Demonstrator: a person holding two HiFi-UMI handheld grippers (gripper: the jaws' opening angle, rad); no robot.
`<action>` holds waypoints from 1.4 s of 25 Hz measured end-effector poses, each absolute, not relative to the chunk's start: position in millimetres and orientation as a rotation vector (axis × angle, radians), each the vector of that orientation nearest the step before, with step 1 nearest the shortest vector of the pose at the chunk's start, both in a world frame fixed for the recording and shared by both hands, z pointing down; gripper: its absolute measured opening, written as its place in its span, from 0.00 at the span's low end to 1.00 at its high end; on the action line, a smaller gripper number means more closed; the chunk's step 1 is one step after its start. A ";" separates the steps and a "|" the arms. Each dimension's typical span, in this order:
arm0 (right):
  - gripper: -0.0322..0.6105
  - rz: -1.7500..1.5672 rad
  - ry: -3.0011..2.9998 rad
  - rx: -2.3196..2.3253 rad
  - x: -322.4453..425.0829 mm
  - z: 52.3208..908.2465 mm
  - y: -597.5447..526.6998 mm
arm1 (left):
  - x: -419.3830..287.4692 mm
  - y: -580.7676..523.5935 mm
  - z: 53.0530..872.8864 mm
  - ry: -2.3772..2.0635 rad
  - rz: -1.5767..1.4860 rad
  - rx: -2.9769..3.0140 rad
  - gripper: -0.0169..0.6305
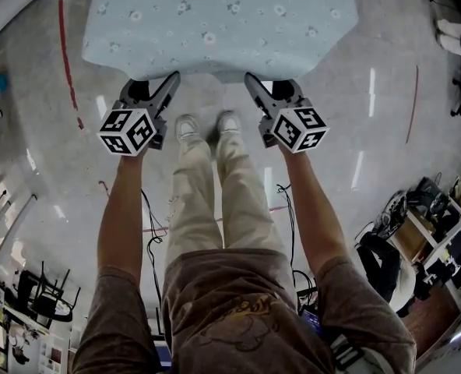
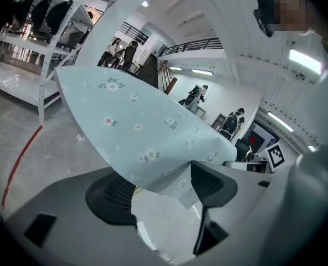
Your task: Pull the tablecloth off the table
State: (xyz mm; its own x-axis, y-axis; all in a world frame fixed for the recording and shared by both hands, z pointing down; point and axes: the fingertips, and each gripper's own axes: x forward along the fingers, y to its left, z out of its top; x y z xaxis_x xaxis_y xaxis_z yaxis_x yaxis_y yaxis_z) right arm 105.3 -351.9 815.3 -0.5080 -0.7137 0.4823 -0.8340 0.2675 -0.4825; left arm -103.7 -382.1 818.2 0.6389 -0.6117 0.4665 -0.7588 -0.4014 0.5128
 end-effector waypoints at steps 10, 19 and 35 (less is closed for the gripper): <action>0.35 1.110 -2.376 1.462 102.8 808.3 -342.7 | -111.0 -375.2 799.7 -1.055 0.148 2.140 0.31; 0.26 1.113 -2.383 1.499 103.5 786.8 -337.4 | -112.5 -368.8 773.9 -1.042 0.117 2.157 0.15; 0.09 0.999 -2.428 1.538 106.8 713.0 -345.5 | -100.2 -370.6 701.6 -1.033 0.148 2.238 0.06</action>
